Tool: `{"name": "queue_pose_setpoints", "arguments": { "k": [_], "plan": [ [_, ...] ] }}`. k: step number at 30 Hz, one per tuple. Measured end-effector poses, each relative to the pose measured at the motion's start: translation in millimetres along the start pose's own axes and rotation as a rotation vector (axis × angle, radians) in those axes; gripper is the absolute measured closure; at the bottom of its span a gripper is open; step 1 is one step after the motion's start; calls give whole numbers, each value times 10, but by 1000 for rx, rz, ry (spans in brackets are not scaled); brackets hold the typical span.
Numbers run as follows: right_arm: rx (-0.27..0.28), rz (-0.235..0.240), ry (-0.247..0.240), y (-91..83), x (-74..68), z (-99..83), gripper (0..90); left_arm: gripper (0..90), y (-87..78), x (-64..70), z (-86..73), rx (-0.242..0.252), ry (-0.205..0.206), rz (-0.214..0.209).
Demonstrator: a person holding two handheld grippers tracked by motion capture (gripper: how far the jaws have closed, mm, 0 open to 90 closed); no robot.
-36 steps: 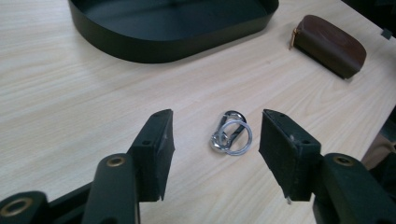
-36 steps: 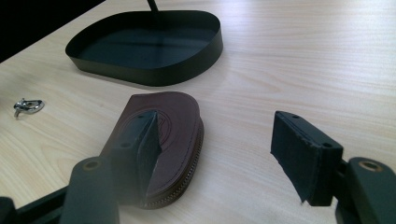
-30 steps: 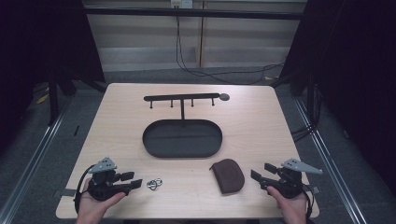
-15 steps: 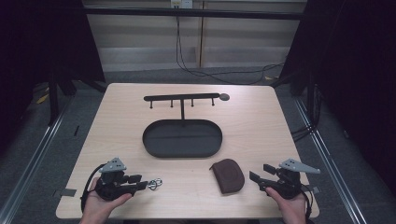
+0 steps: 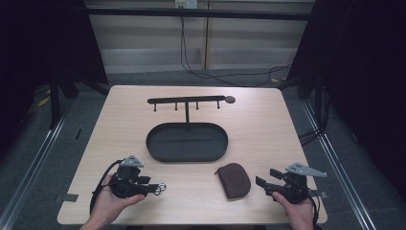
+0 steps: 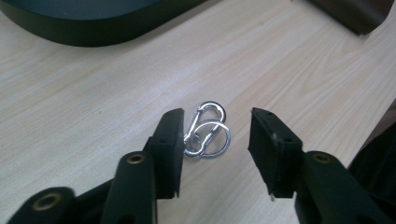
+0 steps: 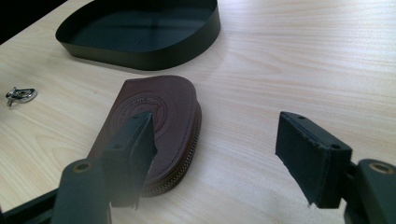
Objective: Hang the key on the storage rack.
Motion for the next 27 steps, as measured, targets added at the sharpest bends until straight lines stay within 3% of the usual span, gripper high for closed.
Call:
{"name": "queue_pose_setpoints", "arguments": {
  "k": [6,8,11,12,16,27],
  "plan": [
    [-4,0,-3,4,-3,-2,286,499,76,26,82,-65,9,2],
    [-3,0,-3,4,-2,-2,286,504,128,20,102,-108,14,18],
    [-8,-1,-5,5,-4,-5,286,536,148,17,110,-120,17,33],
    [-11,-1,-5,7,-6,-6,286,559,164,17,115,-127,26,17],
    [-14,2,-8,13,-10,-8,283,569,204,23,122,-156,17,16],
    [-14,7,-3,18,-4,-10,281,485,339,67,156,-230,23,45]
  ]
}}
Point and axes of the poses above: each handheld gripper's, and its own axes: y roughly forward along the jaws, z roughly out of its top, x roughly to its right, the point moved 4 cm from there along y, roughly forward along the jaws, and after that the axes turned 1 degree about -x, right-handed, at the moved point
